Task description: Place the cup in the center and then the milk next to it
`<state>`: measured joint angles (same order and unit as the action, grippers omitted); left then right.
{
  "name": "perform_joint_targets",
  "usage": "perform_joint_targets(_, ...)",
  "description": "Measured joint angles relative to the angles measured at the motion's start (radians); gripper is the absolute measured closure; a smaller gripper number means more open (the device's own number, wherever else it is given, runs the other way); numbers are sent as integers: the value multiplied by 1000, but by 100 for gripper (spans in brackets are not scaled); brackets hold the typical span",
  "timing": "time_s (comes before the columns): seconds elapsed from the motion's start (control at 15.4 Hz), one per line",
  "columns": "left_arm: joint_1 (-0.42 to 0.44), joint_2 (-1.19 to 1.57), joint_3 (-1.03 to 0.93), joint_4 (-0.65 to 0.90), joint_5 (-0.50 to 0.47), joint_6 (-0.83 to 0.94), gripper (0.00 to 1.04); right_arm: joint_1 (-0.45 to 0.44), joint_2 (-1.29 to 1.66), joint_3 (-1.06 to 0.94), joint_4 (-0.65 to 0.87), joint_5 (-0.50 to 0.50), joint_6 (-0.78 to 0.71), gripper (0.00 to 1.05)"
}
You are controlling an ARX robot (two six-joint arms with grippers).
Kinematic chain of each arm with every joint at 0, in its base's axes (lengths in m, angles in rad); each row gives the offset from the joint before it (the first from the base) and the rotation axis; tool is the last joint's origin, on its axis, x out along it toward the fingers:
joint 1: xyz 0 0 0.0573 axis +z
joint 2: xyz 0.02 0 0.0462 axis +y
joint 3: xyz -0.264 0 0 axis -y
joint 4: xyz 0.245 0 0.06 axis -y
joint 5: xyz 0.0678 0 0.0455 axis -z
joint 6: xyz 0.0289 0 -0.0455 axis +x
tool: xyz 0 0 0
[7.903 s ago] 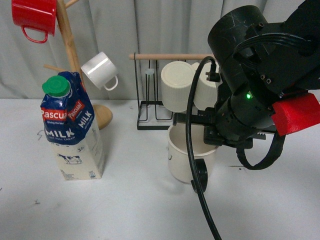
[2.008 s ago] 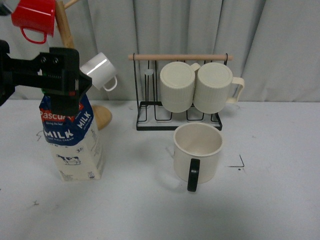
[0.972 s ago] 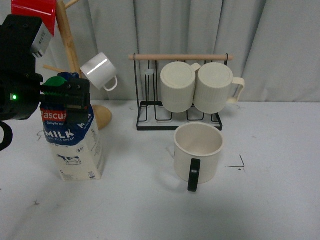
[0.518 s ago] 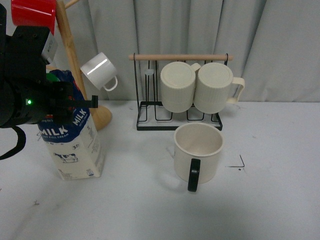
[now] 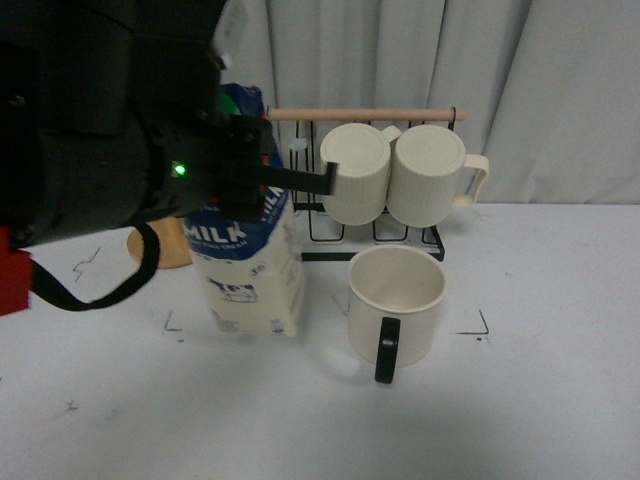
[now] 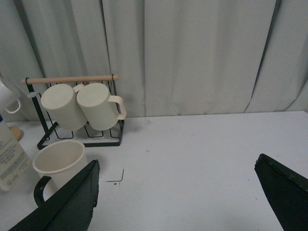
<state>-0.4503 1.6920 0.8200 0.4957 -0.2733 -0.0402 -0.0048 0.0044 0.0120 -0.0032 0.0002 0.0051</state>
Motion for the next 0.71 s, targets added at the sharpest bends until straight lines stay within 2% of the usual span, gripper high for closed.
perform_joint_targets(0.26, -60, 97, 20, 6, -39, -4, 86, 0, 0, 0, 0, 0, 0, 7)
perform_joint_targets(0.71, -94, 179, 71, 32, -67, -4, 86, 0, 0, 0, 0, 0, 0, 7)
